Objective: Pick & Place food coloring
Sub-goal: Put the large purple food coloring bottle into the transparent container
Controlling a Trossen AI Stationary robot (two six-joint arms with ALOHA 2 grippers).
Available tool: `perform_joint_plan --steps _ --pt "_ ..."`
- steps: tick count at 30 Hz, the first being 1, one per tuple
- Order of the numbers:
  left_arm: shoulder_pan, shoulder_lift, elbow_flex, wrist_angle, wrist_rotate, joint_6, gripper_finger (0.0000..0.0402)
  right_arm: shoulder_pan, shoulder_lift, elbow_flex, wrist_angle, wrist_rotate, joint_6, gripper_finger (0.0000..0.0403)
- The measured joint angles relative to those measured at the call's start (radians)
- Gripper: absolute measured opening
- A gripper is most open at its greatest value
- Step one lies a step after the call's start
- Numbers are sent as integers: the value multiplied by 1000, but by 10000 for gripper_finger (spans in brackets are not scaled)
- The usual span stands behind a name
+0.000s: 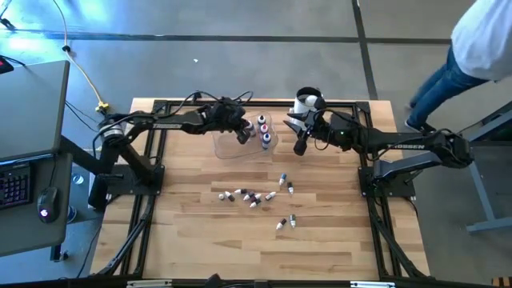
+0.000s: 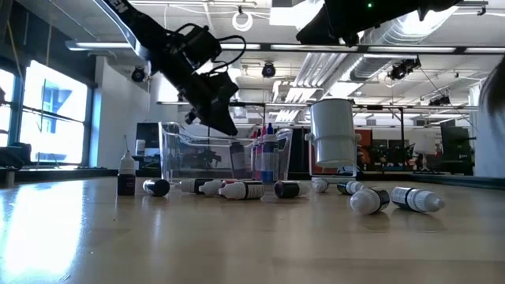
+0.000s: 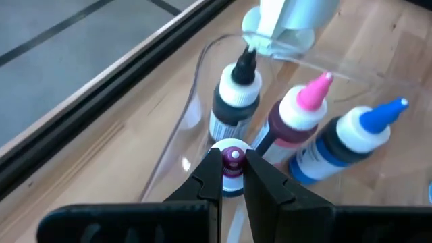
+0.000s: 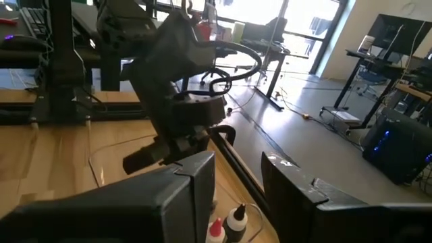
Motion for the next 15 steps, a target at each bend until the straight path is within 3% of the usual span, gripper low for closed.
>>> perform_joint_plan --steps 10,15 --pt "0 29 25 -1 -9 10 30 1 0 0 0 -8 8 114" --pt "0 28 25 -9 -12 17 57 1 0 0 0 -9 10 114"
